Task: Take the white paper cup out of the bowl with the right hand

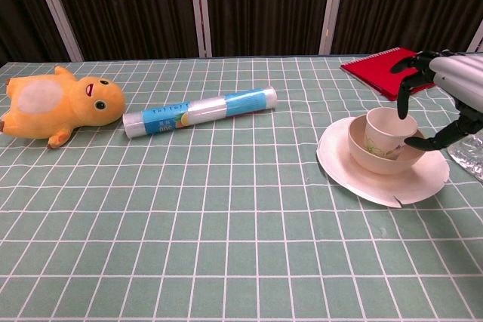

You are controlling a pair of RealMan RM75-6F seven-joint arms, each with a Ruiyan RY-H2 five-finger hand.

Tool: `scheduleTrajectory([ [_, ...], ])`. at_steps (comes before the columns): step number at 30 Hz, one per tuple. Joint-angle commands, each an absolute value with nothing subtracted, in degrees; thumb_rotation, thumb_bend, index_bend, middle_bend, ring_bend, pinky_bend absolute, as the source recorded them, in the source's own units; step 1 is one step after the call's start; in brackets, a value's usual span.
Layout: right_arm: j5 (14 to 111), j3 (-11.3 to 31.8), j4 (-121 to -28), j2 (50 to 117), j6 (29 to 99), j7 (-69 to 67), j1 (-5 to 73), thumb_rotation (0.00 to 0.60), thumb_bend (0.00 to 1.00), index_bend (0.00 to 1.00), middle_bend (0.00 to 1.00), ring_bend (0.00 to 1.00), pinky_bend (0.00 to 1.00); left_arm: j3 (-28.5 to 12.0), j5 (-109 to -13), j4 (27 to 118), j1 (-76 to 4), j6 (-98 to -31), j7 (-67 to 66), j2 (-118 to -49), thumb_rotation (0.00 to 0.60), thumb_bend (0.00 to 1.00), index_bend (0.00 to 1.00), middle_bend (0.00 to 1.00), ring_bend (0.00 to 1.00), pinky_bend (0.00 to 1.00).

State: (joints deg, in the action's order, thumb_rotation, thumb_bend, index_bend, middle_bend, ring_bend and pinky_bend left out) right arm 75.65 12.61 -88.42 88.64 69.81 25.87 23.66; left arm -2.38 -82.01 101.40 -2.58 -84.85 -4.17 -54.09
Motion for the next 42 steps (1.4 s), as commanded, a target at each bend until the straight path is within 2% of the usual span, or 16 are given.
scheduleTrajectory([
  [1,74.61,12.94,-87.56,89.45,69.25,25.90,24.44,0.600,0.17,0.52,0.11,0.00,0.00,-2.38,-81.95,101.42,-2.60,-84.80,-4.20,-54.09,0.600,0.09,0.00,0.00,0.00,0.00],
  [15,70.67,13.42,-82.47,92.36,67.10,26.32,27.24,0.600,0.25,0.56,0.15,0.00,0.00,-2.42,-81.71,101.18,-2.77,-84.39,-3.64,-53.98,0.600,0.09,0.00,0.00,0.00,0.00],
  [29,69.47,12.16,-81.33,93.42,66.96,26.31,27.95,0.600,0.48,0.64,0.19,0.00,0.00,-2.45,-81.73,101.06,-2.83,-84.36,-3.29,-53.96,0.600,0.09,0.00,0.00,0.00,0.00],
  [36,71.66,11.92,-83.97,92.35,68.97,26.36,28.15,0.600,0.50,0.65,0.20,0.00,0.00,-2.45,-81.72,101.09,-2.82,-84.42,-3.30,-53.97,0.600,0.09,0.00,0.00,0.00,0.00],
  [42,76.51,11.85,-93.37,89.08,72.93,28.79,28.24,0.600,0.50,0.65,0.20,0.00,0.00,-2.45,-81.66,101.17,-2.79,-84.48,-3.46,-53.97,0.600,0.09,0.00,0.00,0.00,0.00],
])
